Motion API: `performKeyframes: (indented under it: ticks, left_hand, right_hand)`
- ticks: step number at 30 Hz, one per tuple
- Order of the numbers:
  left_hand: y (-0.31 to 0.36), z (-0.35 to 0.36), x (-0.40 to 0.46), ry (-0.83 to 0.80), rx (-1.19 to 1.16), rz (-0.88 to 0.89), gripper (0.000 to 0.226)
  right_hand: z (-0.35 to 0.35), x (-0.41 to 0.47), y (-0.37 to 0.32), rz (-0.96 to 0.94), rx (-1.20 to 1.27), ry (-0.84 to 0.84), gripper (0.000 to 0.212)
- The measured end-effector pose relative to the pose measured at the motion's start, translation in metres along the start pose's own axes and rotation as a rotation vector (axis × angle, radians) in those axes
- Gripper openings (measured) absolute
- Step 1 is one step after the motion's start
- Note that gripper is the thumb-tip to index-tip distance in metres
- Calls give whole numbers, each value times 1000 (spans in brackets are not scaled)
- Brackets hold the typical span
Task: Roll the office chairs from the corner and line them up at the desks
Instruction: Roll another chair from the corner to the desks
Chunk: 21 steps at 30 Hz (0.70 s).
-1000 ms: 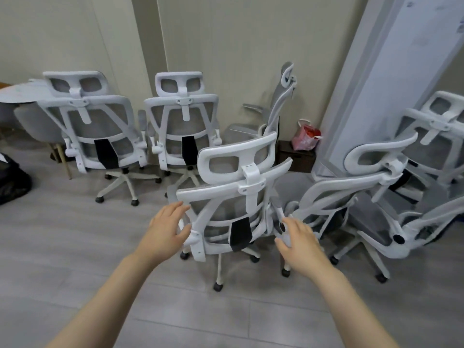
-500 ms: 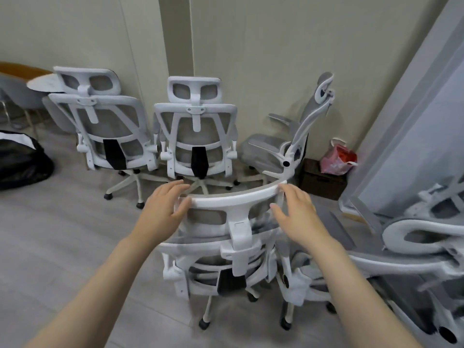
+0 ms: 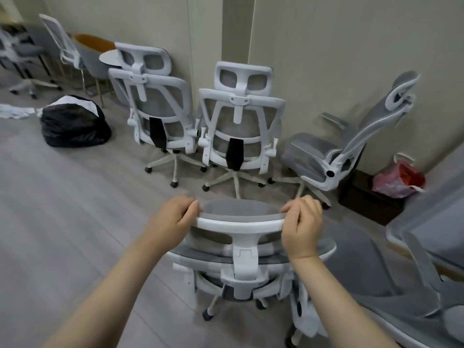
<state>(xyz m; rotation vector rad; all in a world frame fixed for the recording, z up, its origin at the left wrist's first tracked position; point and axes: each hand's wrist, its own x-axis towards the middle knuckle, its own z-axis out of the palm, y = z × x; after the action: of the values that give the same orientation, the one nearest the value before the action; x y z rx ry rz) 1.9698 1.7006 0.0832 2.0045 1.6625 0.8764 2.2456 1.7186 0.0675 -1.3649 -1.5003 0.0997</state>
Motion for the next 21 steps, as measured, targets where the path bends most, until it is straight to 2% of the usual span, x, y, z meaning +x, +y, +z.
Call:
performKeyframes:
  ticks: [6,10,21]
  left_hand:
    - [-19,-21,-27,37,26,-43,50]
    - [-38,-42,-61,125,9,-115,44]
    - [-91,-127,-223,351,40,-294,43]
  right_hand:
    - [17,-12,-19,-83,24,-36,35]
    - [35,-28,-46,-160,48,-94,34]
    - [84,-121,-154,-416,223,-278,36]
